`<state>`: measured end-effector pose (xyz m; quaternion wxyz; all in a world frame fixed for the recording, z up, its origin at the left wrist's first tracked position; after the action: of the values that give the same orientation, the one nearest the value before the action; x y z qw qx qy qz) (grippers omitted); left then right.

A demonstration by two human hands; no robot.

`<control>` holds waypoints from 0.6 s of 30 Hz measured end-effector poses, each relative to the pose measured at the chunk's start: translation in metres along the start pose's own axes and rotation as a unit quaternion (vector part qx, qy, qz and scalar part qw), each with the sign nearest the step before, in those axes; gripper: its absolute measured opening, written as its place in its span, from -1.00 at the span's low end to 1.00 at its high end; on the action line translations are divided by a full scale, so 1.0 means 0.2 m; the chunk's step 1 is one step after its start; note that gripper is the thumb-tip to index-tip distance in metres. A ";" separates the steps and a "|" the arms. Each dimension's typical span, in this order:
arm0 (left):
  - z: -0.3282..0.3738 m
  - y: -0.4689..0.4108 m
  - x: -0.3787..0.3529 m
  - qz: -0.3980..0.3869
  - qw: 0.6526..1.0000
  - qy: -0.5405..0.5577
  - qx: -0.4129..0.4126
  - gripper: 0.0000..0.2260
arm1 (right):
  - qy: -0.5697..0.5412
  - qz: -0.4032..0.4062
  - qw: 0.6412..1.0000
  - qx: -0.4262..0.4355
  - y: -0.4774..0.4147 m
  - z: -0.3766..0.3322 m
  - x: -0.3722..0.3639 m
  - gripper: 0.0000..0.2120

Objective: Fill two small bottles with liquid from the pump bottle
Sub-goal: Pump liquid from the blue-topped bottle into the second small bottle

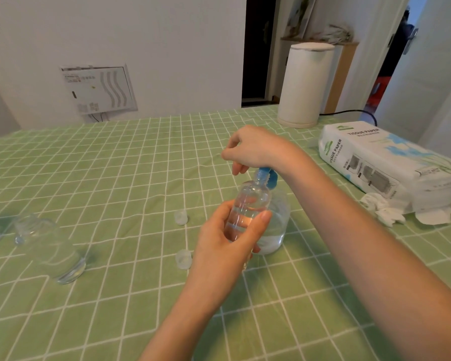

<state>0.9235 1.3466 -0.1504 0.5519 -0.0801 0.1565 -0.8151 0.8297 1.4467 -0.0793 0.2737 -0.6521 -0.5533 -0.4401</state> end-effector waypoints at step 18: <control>0.02 -0.01 0.00 0.011 1.000 0.008 -0.008 -0.69 | 0.002 0.012 1.000 -0.003 0.01 -0.03 0.04 -0.67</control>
<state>0.9232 1.3468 -0.1461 0.5589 -0.0769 0.1682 -0.8084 0.8300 1.4452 -0.0683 0.2783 -0.6584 -0.5438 -0.4398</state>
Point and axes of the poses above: each hand's wrist, its own y-axis away from the middle knuckle, its own x-axis out of the back of the hand, z = x × y, the point moved 7 cm from there along -y, towards the middle knuckle, and after that the axes turned 12 degrees about -x, right-handed, at the moved point
